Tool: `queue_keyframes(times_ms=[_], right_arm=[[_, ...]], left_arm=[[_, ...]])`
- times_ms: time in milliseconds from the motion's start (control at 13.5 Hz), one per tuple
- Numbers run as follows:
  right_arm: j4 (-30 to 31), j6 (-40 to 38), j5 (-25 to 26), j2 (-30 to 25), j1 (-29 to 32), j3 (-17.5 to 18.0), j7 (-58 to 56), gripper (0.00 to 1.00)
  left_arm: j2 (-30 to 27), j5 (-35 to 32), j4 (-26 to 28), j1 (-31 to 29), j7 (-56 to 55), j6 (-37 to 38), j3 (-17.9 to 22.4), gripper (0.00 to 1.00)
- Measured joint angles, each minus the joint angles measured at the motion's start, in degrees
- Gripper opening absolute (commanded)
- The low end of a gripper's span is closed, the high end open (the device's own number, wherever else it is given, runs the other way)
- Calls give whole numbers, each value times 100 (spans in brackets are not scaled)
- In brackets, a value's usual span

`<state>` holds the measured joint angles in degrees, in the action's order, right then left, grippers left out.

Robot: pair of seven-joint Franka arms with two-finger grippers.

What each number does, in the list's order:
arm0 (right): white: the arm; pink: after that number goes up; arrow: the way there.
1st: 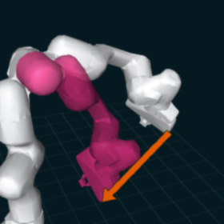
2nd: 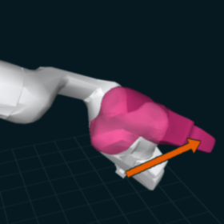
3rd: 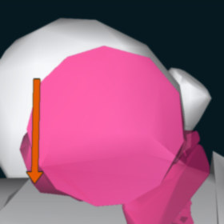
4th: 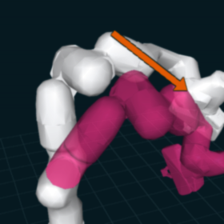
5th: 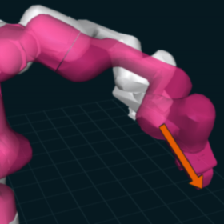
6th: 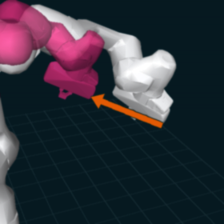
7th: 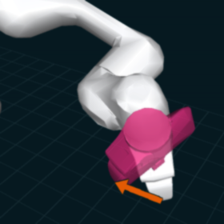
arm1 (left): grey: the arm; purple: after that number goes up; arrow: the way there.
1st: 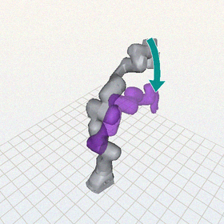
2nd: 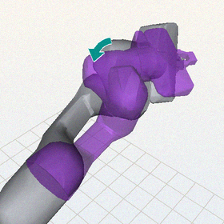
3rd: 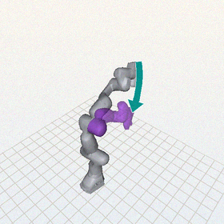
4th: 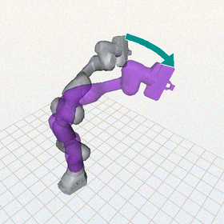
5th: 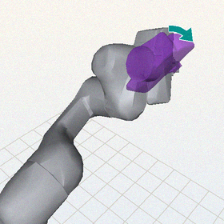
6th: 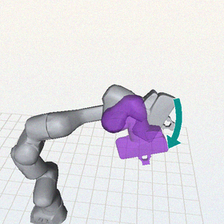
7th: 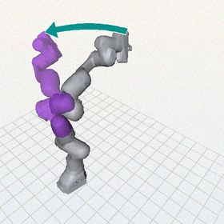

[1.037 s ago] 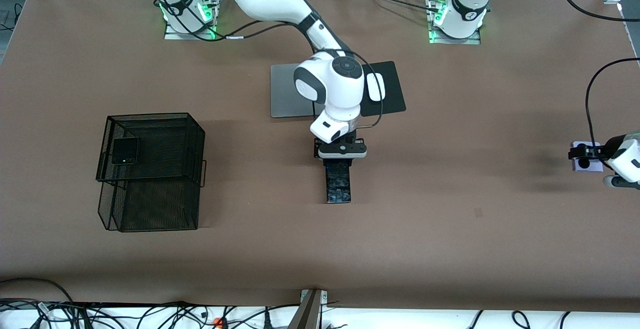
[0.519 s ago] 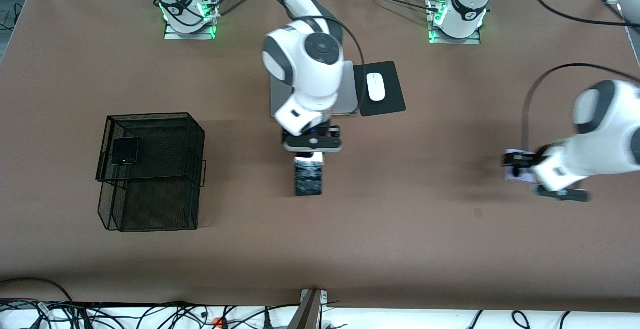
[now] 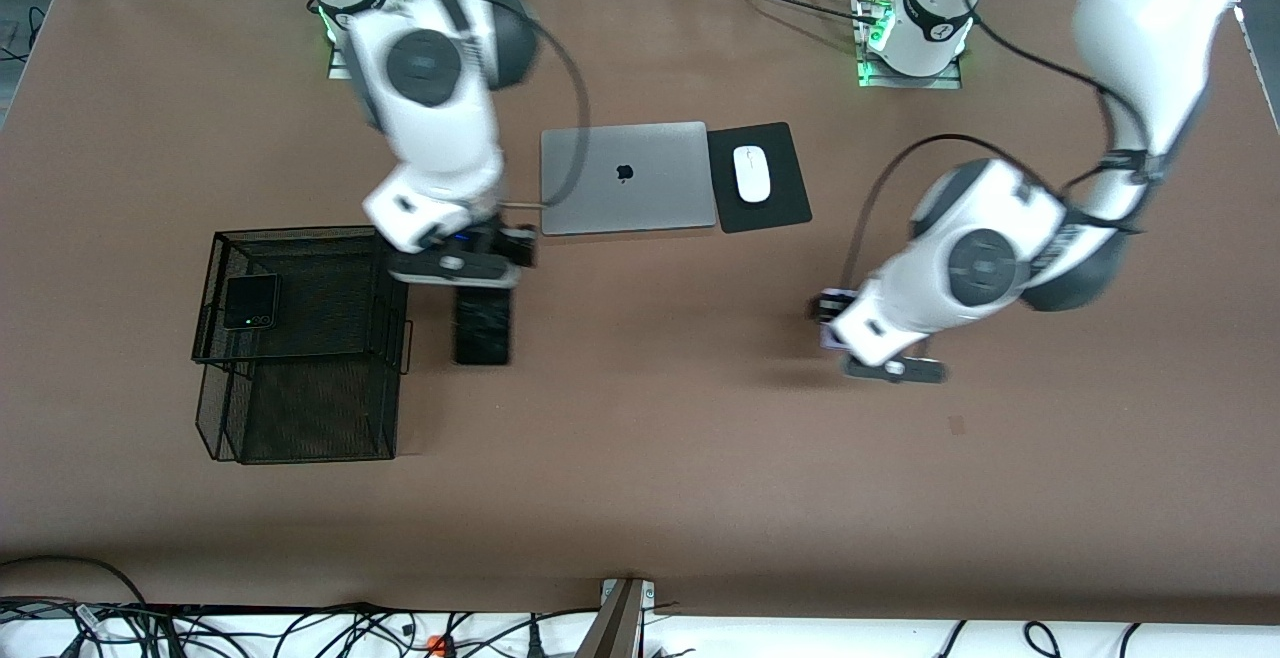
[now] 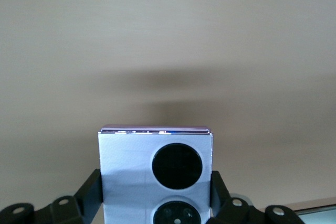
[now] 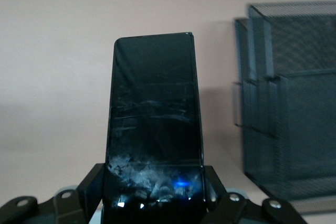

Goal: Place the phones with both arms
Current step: 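Drop the phone in the basket while the left gripper places the white phone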

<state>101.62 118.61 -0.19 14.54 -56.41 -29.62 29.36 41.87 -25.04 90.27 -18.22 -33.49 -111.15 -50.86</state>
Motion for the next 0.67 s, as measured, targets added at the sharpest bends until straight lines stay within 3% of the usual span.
queue_keyframes(times_ms=[148, 370, 667], right_arm=[[949, 197, 17, -794, -3, -348, -417, 0], [2003, 528, 234, -1646, -1, -983, -1068, 0], [2530, 730, 283, -1961, -1, -1724, -1767, 0]], left_arm=[[296, 2, -6, 662, -612, -645, 92, 38], [588, 2, -19, 1768, -1344, -1546, 556, 38], [1145, 2, -35, 2883, -1902, -2693, 1153, 40]])
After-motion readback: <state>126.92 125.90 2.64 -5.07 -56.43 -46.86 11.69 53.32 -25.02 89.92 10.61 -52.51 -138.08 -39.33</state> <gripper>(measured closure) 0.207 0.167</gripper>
